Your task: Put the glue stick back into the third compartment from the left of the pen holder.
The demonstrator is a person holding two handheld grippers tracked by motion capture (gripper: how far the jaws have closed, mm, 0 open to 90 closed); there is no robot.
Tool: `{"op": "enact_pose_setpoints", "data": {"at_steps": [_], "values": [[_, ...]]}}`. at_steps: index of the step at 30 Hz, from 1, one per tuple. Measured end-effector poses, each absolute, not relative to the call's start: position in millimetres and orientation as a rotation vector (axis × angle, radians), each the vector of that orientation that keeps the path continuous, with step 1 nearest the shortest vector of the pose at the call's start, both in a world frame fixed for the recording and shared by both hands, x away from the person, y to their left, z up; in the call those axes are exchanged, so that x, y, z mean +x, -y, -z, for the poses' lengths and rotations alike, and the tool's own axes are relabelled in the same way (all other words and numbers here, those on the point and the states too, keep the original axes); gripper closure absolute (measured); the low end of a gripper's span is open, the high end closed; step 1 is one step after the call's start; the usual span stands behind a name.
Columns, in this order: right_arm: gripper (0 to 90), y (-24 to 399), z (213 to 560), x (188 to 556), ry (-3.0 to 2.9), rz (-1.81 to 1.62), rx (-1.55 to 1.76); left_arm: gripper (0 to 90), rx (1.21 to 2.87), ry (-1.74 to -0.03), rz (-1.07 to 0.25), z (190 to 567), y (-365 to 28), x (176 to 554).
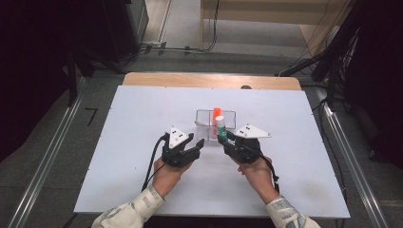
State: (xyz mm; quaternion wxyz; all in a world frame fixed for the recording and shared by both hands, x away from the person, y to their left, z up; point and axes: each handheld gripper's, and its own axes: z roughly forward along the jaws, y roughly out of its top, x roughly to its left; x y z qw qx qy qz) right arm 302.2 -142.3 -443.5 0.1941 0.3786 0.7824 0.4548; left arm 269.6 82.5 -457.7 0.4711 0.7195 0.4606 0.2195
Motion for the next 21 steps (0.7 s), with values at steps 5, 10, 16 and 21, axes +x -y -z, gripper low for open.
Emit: {"op": "enact_pose_setpoints", "data": {"at_steps": [5,10,16,21], "values": [[64.0,145,442,308,-2.175,-1.274,1.077,35.8,1.771,-1.178,-0.517,464,-94,269],[64.0,149,438,313,-2.148,-1.29,1.09,30.2,1.753,-1.211,-0.505,465,-108,266],[64.0,151,433,322,-2.113,-1.304,1.107,28.1,1.726,-1.252,-0.511,467,-125,264],[64.0,153,432,330,-2.083,-1.308,1.134,28.1,1.717,-1.272,-0.523,468,-135,263]]}}
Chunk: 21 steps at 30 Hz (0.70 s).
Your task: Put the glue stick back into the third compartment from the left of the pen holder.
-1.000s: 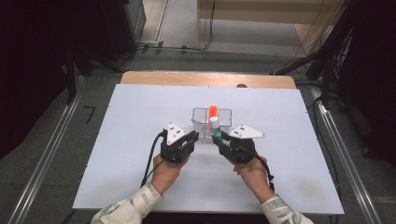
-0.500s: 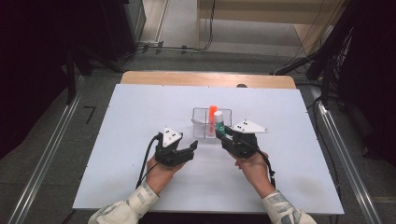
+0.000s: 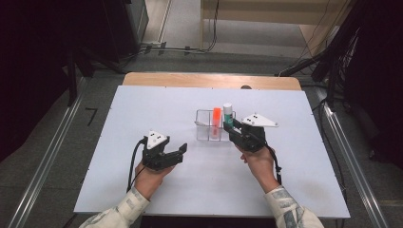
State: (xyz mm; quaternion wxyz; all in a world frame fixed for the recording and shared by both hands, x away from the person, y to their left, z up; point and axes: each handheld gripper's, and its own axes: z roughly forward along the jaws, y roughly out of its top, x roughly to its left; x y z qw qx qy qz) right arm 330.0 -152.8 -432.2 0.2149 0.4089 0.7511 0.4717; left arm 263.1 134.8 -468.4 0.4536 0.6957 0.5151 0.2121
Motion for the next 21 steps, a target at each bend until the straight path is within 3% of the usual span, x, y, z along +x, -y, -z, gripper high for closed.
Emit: {"op": "enact_pose_setpoints", "data": {"at_steps": [21], "values": [[63.9,148,445,360,-2.033,-1.29,1.177,28.2,1.72,-1.285,-0.527,471,-138,263]]}}
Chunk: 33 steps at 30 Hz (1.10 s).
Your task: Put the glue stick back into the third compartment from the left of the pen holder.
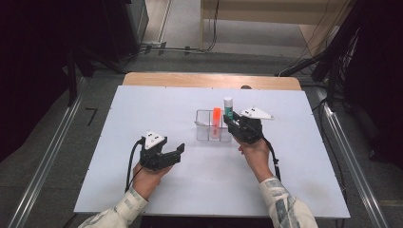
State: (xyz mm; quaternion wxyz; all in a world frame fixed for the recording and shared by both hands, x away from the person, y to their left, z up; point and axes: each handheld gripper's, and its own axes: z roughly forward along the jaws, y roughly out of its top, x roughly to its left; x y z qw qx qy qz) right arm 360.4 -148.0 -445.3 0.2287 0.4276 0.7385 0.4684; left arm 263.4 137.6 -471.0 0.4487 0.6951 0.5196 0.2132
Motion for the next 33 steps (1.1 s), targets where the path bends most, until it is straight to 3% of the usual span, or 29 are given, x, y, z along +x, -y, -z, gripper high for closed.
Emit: {"op": "enact_pose_setpoints", "data": {"at_steps": [23,33], "values": [[63.6,141.6,455.4,362.8,-2.059,-1.226,1.172,28.2,1.719,-1.287,-0.525,471.3,-138.1,262.7],[57.3,141.9,453.7,361.4,-2.058,-1.244,1.176,28.2,1.715,-1.287,-0.524,471.1,-138.0,262.4]]}}
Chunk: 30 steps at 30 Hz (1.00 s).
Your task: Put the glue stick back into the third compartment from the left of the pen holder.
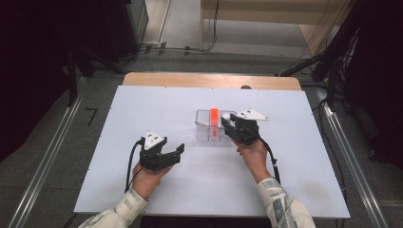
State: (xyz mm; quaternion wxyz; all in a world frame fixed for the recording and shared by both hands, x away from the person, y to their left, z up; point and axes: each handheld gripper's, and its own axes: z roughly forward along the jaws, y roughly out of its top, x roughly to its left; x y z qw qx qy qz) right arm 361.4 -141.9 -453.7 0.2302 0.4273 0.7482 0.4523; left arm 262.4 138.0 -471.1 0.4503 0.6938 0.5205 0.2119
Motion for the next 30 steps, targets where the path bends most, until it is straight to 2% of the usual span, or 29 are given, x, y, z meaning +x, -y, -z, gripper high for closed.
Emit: {"op": "enact_pose_setpoints", "data": {"at_steps": [12,23,30], "values": [[48.2,149,447,354,-2.064,-1.268,1.165,28.0,1.708,-1.294,-0.53,471,-141,263],[34.2,175,447,349,-2.056,-1.296,1.24,28.0,1.695,-1.32,-0.53,473,-147,264],[30.2,188,445,341,-2.071,-1.314,1.246,28.0,1.688,-1.32,-0.534,473,-147,264]]}}
